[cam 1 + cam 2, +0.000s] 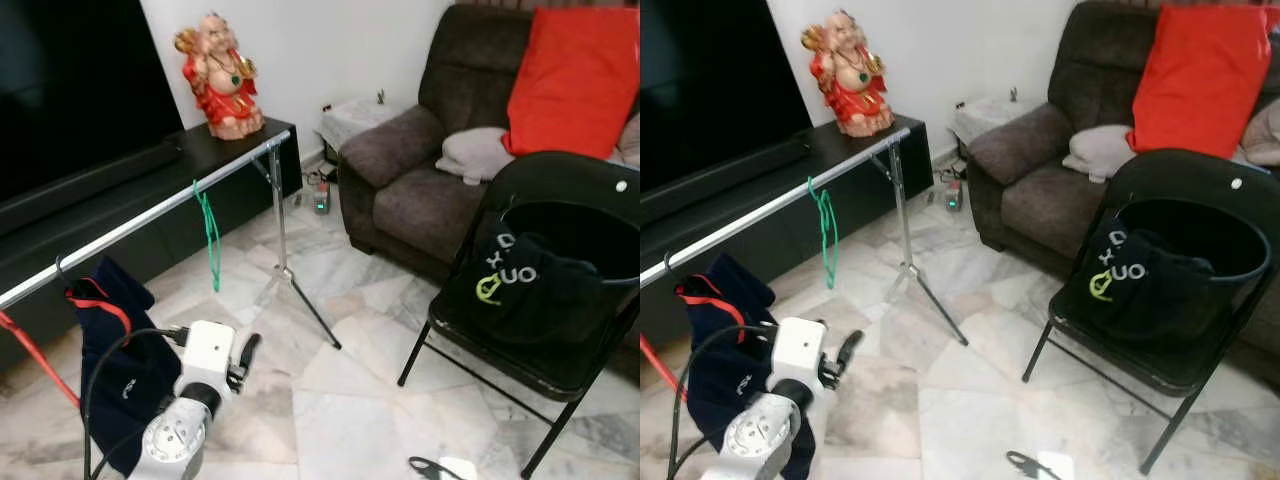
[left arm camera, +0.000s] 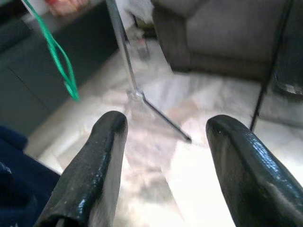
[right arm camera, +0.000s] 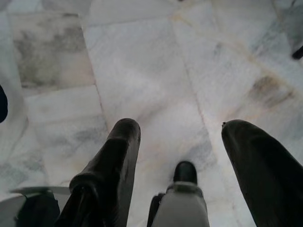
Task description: Hang hanger
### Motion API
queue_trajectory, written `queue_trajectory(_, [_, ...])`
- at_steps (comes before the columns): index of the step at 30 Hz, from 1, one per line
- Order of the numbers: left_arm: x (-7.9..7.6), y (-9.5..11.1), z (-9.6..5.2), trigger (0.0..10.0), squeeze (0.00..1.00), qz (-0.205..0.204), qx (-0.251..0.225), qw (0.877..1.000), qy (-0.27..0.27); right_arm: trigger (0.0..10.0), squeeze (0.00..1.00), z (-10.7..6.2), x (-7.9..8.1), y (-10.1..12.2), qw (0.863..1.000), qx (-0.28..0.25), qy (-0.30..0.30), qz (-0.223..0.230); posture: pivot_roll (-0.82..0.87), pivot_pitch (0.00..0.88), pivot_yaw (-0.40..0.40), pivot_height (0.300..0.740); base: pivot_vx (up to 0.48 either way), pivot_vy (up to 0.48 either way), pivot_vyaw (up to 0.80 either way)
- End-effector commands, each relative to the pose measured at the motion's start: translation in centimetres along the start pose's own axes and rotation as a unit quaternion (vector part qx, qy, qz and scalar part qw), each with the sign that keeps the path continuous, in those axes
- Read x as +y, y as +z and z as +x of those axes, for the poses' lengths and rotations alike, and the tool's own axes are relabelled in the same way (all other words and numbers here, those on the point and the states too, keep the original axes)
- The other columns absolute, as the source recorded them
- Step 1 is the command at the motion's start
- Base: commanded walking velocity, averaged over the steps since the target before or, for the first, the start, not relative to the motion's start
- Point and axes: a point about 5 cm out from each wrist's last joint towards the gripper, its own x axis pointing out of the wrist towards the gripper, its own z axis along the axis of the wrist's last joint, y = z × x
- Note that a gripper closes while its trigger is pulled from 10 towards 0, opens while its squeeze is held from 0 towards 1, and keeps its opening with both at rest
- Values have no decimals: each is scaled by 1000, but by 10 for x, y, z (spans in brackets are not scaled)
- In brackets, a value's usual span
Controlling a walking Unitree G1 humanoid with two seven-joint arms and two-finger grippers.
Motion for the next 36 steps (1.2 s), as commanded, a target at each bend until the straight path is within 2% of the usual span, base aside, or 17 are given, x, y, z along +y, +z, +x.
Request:
queue_trajectory(1, [7, -26, -7, 10000, 0, 19, 63, 998, -16, 10000, 0, 0, 13, -4, 1000, 2, 17, 7, -37, 0, 108, 740, 0, 0, 0])
queue_trajectory(3, [6, -40, -12, 10000, 0, 42, 91, 994, -40, 10000, 0, 0, 13, -4, 1000, 0, 17, 10, -37, 0, 108, 740, 0, 0, 0])
queue_trajectory(5, [8, -52, -17, 10000, 0, 44, 114, 992, -44, 10000, 0, 0, 13, -4, 1000, -1, 18, 11, -38, 0, 109, 740, 0, 0, 0])
queue_trajectory(14, [33, -103, -27, 10000, 0, 31, 224, 974, 15, 10000, 0, 0, 14, -4, 1000, 1, 18, 8, -35, 0, 107, 740, 0, 0, 0])
queue_trajectory(16, [42, -126, -35, 10000, 0, 2, 274, 961, 37, 10000, 0, 0, 14, -5, 1000, 2, 17, 9, -35, 0, 111, 740, 0, 0, 0])
queue_trajectory(19, [45, -140, -41, 10000, 0, 7, 309, 950, 41, 10000, 0, 0, 15, -5, 1000, 2, 17, 9, -30, 0, 111, 740, 0, 0, 0])
queue_trajectory(20, [46, -149, -46, 10000, 0, 11, 333, 942, 43, 10000, 0, 0, 15, -5, 1000, 2, 17, 9, -30, 0, 112, 740, 0, 0, 0])
queue_trajectory(21, [47, -162, -56, 10000, 0, 17, 371, 927, 47, 10000, 0, 0, 16, -6, 1000, 2, 18, 9, -44, 0, 117, 740, 0, 0, 0])
queue_trajectory(22, [47, -162, -56, 10000, 0, 17, 371, 927, 47, 10000, 0, 0, 16, -6, 1000, 2, 18, 9, -44, 0, 117, 740, 0, 0, 0])
queue_trajectory(23, [49, -172, -67, 10000, 0, 13, 403, 913, 54, 10000, 0, 0, 16, -6, 1000, -1, 18, 14, -51, 0, 122, 740, 0, 0, 0])
queue_trajectory(27, [46, -180, -74, 10000, 0, -5, 426, 902, 68, 10000, 0, 0, 16, -5, 1000, -4, 14, 18, -43, 0, 120, 740, 0, 0, 0])
queue_trajectory(30, [42, -180, -72, 10000, 0, 10, 430, 901, 53, 10000, 0, 0, 16, -5, 1000, -2, 15, 13, -41, 0, 118, 740, 0, 0, 0])
queue_trajectory(34, [35, -180, -69, 10000, 0, 1, 423, 905, 49, 10000, 0, 0, 16, -5, 1000, -2, 13, 16, -41, 0, 116, 740, 0, 0, 0])
queue_trajectory(36, [32, -182, -70, 10000, 0, -2, 430, 901, 53, 10000, 0, 0, 16, -4, 1000, -3, 12, 17, -40, 0, 115, 740, 0, 0, 0])
